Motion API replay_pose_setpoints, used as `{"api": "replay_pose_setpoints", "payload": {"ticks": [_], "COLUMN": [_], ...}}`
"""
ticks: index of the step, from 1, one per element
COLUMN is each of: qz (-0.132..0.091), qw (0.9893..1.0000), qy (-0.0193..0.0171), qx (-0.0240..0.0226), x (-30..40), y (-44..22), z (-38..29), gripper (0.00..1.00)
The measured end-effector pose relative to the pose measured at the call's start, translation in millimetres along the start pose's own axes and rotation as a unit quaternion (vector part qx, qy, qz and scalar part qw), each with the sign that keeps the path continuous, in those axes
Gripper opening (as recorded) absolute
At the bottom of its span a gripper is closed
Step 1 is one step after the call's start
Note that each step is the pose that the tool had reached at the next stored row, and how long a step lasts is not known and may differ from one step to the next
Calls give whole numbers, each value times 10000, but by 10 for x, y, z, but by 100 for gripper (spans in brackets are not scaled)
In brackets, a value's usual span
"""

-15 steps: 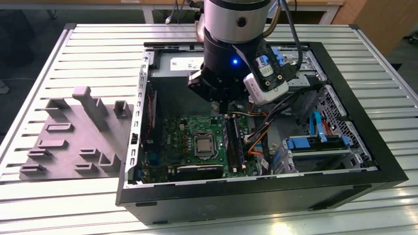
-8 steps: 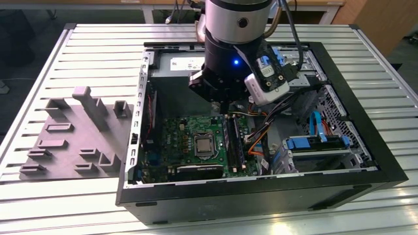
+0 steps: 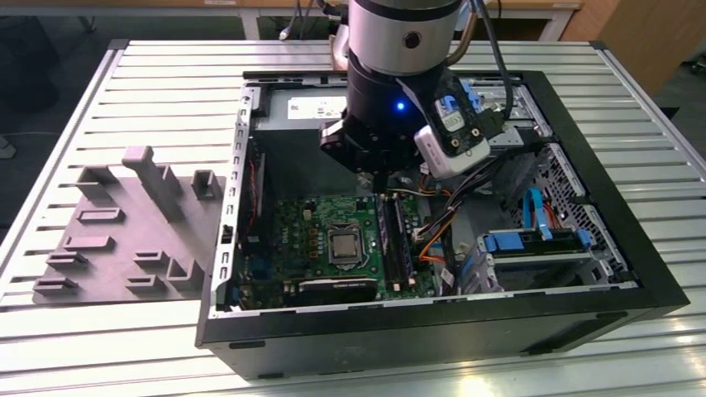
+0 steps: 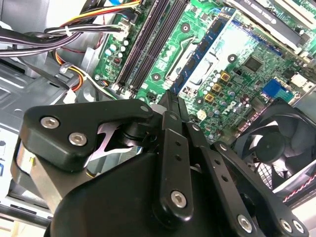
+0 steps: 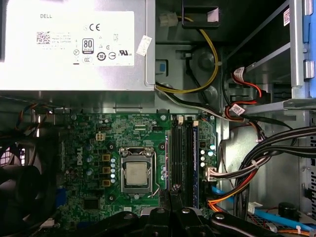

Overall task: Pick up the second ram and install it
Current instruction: 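Insert the second ram into the second slot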

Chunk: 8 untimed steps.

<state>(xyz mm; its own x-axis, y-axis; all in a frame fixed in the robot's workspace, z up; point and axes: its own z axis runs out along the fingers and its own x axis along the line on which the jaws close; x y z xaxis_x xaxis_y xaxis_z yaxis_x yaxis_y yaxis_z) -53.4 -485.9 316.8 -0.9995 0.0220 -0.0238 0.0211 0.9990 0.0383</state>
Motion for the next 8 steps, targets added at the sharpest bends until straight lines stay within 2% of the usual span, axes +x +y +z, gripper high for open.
{"api": "replay_pose_setpoints", "payload": {"ticks": [8], "qz": [0], "qw": [10000], "qy": [0], "qx": [0], "x": [-8], "y": [0], "z": [16], "gripper": [12]}}
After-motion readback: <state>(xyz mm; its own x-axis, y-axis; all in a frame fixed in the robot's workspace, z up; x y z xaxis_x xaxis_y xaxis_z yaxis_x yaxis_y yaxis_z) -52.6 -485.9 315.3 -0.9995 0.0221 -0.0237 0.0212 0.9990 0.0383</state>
